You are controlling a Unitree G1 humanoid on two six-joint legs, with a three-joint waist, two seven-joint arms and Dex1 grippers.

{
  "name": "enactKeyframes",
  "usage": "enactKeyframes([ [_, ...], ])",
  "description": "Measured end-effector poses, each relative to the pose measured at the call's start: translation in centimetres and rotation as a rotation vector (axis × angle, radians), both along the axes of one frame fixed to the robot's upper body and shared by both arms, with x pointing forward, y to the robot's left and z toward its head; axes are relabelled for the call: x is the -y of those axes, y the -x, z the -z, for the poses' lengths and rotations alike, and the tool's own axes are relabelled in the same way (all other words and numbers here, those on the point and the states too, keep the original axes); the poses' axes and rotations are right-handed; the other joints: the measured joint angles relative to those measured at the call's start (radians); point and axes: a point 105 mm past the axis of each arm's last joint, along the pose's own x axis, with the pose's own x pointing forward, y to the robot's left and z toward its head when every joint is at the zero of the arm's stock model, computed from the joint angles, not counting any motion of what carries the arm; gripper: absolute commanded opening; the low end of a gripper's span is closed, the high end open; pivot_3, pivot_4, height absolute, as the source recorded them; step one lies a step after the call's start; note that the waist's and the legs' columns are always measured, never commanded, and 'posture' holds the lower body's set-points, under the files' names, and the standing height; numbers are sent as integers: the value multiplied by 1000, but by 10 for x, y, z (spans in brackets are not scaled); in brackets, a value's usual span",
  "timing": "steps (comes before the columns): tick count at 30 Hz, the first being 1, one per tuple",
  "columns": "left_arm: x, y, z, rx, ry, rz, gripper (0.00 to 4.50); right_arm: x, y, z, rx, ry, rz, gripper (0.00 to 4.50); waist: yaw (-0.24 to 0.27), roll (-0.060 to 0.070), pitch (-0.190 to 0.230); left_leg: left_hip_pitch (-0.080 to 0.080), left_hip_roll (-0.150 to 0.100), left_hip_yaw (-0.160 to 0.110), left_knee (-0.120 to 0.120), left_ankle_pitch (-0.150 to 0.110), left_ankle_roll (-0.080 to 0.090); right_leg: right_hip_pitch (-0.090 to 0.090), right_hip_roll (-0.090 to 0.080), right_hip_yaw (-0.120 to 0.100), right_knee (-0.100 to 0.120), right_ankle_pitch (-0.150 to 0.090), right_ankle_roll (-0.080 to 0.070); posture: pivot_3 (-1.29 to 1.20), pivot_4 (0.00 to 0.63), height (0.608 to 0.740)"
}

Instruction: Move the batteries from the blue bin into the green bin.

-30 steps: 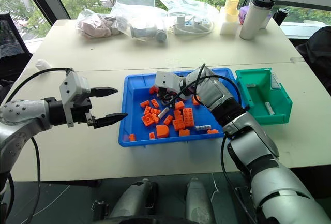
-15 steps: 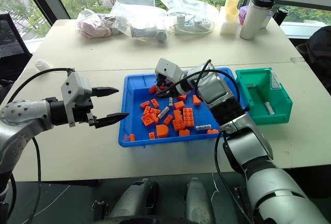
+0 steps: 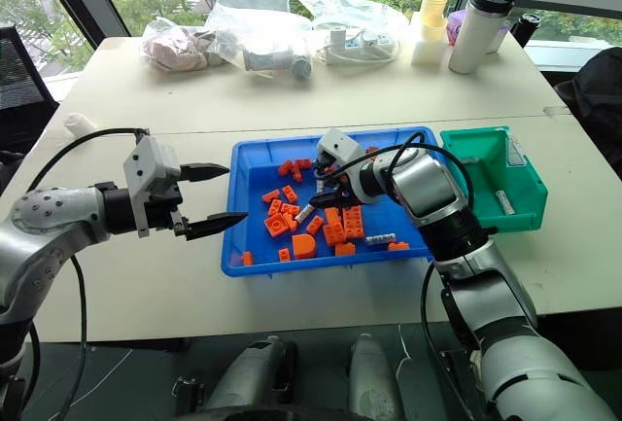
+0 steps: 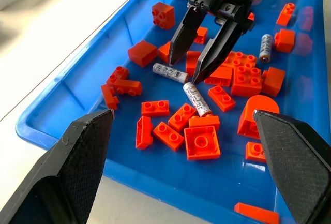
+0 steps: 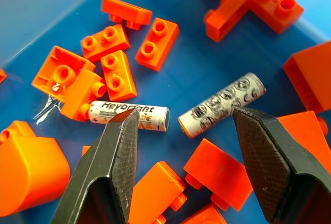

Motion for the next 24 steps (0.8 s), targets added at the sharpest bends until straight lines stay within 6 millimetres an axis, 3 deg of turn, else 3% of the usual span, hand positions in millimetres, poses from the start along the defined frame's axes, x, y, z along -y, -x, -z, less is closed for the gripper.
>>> enactKeyframes([
  [14, 3, -2, 4, 11, -5, -4, 4500, -10, -18, 8, 17, 16, 37, 2892, 0, 0, 0, 0, 0, 0, 0, 0, 0, 0, 0, 0, 0, 0, 0, 0, 150, 740],
  [17, 3, -3, 4, 16, -4, -13, 4500, -11, -21, 9, 50, 46, 17, 2059, 0, 0, 0, 0, 0, 0, 0, 0, 0, 0, 0, 0, 0, 0, 0, 0, 150, 740],
  [21, 3, -4, 4, 18, -3, -19, 4500, -12, -23, 11, 96, 87, -14, 119, 0, 0, 0, 0, 0, 0, 0, 0, 0, 0, 0, 0, 0, 0, 0, 0, 150, 740],
  [24, 3, -4, 4, 18, -3, -19, 4500, -14, -23, 10, 114, 96, -33, 24, 0, 0, 0, 0, 0, 0, 0, 0, 0, 0, 0, 0, 0, 0, 0, 0, 150, 740],
])
